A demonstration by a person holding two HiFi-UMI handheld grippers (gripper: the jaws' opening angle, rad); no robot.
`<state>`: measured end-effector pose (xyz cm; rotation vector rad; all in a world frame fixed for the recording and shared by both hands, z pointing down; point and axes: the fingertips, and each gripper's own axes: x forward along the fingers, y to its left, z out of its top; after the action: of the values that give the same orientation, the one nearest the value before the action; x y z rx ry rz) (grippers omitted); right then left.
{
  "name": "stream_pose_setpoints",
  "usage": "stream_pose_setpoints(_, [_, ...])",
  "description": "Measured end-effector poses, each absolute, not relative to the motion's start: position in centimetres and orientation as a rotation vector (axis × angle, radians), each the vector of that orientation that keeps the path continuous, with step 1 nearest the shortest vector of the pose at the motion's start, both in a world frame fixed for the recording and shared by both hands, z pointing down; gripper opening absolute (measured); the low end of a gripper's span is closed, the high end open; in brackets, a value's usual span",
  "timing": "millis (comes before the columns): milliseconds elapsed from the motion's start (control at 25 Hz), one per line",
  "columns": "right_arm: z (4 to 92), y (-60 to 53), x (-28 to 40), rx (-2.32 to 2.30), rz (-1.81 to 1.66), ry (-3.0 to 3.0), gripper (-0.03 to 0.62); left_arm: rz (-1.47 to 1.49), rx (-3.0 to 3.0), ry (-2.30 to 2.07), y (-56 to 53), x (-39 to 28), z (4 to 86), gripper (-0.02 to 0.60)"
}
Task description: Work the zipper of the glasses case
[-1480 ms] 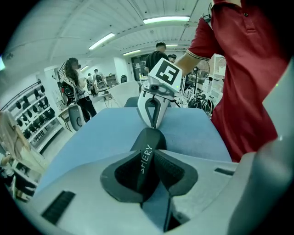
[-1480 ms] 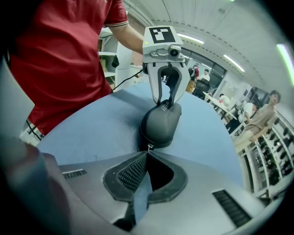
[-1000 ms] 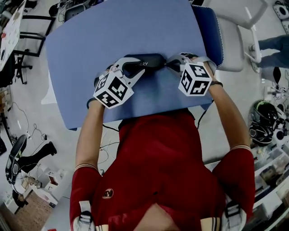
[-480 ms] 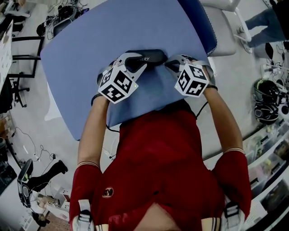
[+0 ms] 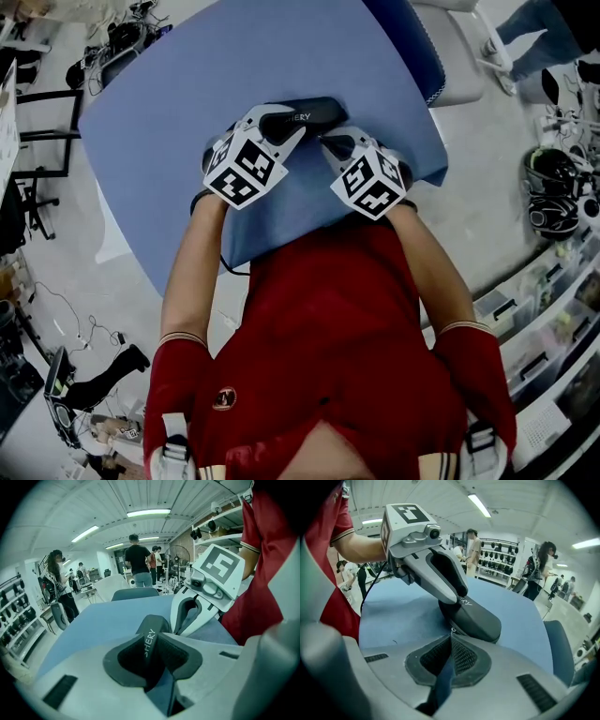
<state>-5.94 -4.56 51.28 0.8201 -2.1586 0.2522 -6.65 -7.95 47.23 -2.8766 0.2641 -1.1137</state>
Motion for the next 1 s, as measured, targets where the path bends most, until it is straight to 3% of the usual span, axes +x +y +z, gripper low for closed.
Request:
stream_pose_setpoints(720, [51.6,-4.8,-11.2,0.881,0.284,-2.177,0.005,-1.133,-2.857,0.262,-7.8,-7.1,47.1,0.084])
stream_pose_setpoints(1000, [51.5,-3.7,-10.2,0.791,0.257,-2.206,0.0,-1.163,-2.836,0.214,-6.6,-6.5,47.1,0.084])
